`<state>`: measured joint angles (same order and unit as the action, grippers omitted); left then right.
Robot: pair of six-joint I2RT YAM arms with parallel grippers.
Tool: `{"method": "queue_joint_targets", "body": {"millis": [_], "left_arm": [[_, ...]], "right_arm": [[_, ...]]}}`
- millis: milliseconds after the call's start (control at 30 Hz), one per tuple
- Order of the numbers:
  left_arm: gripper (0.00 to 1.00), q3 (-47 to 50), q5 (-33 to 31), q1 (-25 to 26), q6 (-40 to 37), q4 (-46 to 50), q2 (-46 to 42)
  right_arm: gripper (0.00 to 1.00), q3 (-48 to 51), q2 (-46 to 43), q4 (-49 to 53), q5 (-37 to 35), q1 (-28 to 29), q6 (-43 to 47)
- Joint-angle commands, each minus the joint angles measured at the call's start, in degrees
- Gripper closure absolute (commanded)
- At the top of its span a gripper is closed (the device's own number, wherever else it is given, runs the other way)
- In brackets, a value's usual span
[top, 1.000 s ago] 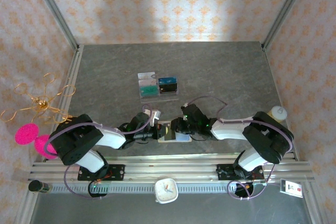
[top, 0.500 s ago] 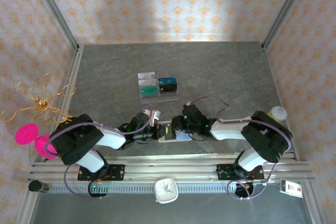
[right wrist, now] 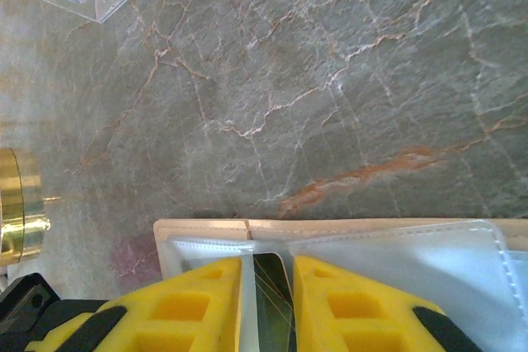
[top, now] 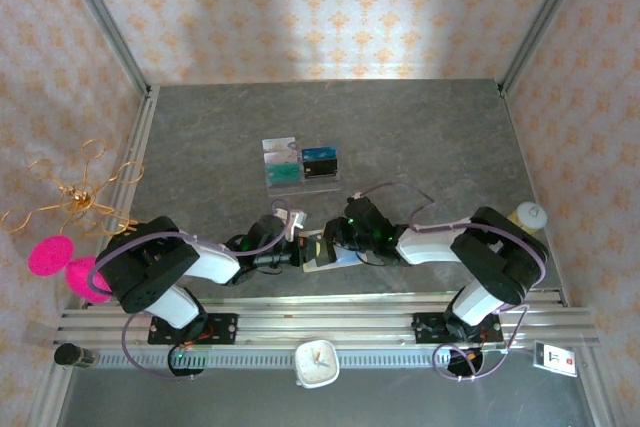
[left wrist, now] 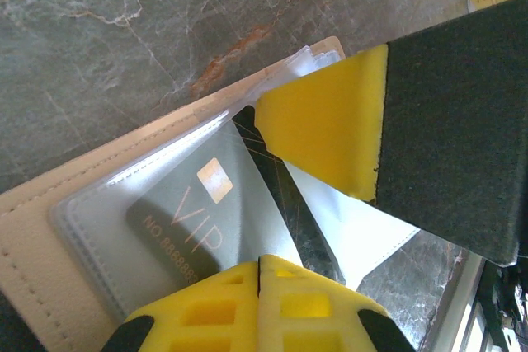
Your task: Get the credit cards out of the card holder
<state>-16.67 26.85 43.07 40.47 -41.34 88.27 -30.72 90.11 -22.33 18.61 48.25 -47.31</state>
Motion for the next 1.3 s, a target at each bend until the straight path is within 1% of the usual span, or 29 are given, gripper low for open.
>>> {"method": "queue_joint_targets", "body": {"millis": [0, 100, 267, 367, 467, 533, 633, 667, 700, 867, 1067, 1267], "left_arm": [[1.0, 1.79, -0.23, -0.35, -0.87, 8.17, 3.01], [1.0, 1.8, -0.04, -0.45, -0.83, 7.86, 3.44], [1.0, 1.47, 0.13, -0.67, -0.83, 7.56, 4.87], [1.0, 1.05, 0.77, -0.69, -0.91, 7.52, 5.65], [1.0, 0.65, 0.93, -0.68, -0.9, 7.48, 6.01], [1.0, 0.58, 1.1, -0.64, -0.8, 7.5, 5.92], [1.0, 0.54, 0.77, -0.63, -0.82, 8.29, 5.46], [1.0, 0.57, 0.66, -0.63, -0.83, 8.46, 5.27], [1.0, 0.67, 0.44, -0.65, -0.8, 8.78, 5.12], [1.0, 0.49, 0.79, -0.71, -0.83, 8.37, 5.35], [1.0, 0.36, 1.2, -0.73, -0.65, 7.5, 5.12], [1.0, 0.06, 1.29, -0.8, -0.22, 7.98, 2.58]], "right_arm": [[0.78, 2.03, -2.61, -0.4, 5.28, 0.35, 0.8], [0.78, 4.07, -4.64, -0.07, 8.94, 0.37, 1.06], [0.78, 5.47, -7.67, 3.77, 9.01, 0.62, 2.6], [0.78, 5.39, -7.12, 4.51, 9.45, 0.6, 3.79], [0.81, 5.34, -5.71, 2.65, 10.11, 0.92, 4.14], [0.85, 5.14, -4.27, 1.58, 10.5, 1.13, 4.24], [0.95, 5.23, -3.99, 1.12, 9.94, 1.17, 3.97], [0.98, 5.38, -4.43, 1.69, 9.29, 1.23, 3.98], [1.0, 5.56, -5.31, 2.61, 8.23, 1.23, 3.89], [1.0, 7.78, -10.3, 9.1, 3.66, 0.48, 2.55], [1.0, 8.88, -16.81, 16.76, 2.57, -0.22, 3.01], [1.0, 5.08, -22.01, 24.03, 2.43, -0.26, 6.25]]}}
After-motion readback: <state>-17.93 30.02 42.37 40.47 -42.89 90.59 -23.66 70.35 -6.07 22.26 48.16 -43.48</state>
